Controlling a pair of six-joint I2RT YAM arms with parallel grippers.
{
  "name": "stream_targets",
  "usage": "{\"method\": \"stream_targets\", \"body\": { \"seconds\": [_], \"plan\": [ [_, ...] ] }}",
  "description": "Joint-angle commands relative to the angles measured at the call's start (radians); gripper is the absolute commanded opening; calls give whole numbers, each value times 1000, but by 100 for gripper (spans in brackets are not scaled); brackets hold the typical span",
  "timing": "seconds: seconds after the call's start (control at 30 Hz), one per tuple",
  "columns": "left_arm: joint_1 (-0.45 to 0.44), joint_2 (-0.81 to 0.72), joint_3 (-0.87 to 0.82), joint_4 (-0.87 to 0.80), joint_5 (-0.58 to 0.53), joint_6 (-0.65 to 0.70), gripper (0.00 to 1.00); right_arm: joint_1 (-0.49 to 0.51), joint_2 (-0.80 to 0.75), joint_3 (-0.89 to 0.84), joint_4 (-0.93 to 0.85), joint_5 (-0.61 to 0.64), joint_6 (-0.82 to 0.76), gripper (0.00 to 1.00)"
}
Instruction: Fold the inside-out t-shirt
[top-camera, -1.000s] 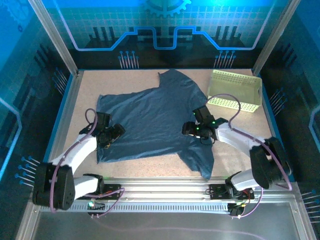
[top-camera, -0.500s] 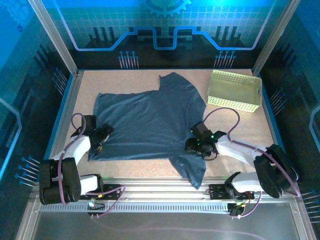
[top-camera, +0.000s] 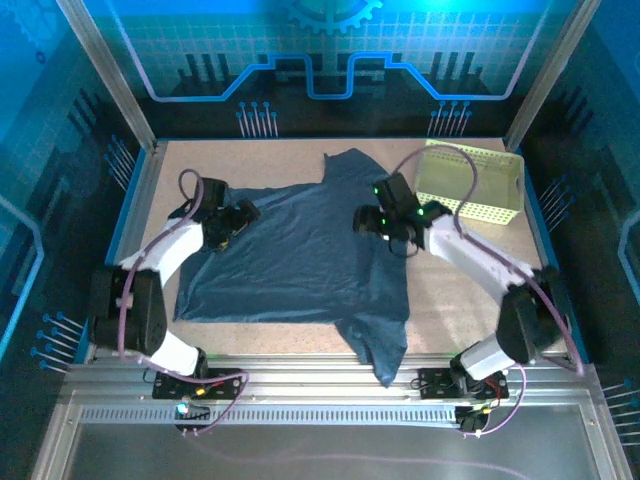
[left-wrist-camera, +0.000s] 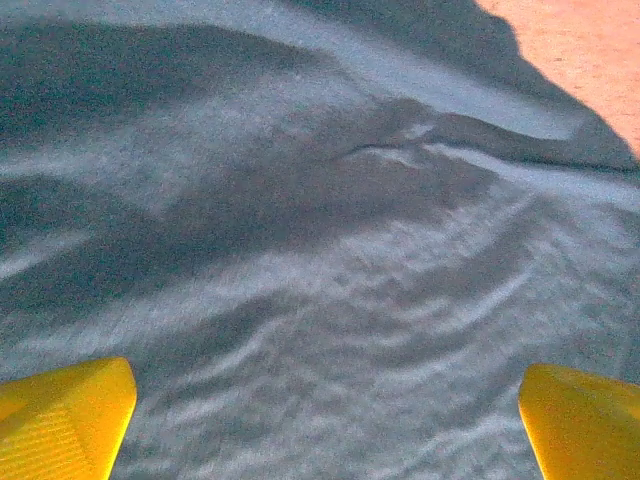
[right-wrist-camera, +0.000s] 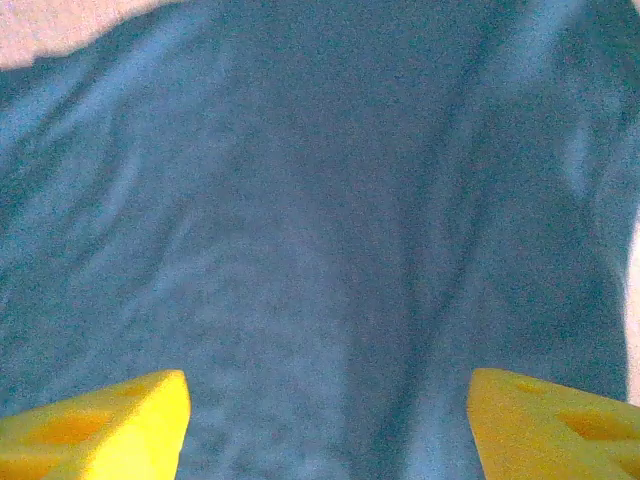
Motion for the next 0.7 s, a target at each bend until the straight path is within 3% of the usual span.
{"method": "stream_targets", "body": {
  "seconds": [0.0, 0.17, 0.3, 0.43, 0.67],
  "plan": [
    [1, 120, 55, -12, 20, -9, 99, -55, 195, 115, 0, -67, -115, 74],
    [0, 204, 61, 0, 54, -8, 99, -82, 413, 268, -20, -100, -121, 74],
    [0, 166, -32, 31, 59, -24, 99, -84, 456, 242, -23, -102, -95, 72],
    [-2, 60, -178, 71, 60, -51, 99, -97, 420, 106, -19, -70, -41, 71],
    [-39, -181, -429, 92, 73, -111, 99, -110, 173, -252, 67, -57, 24, 70]
  ]
}}
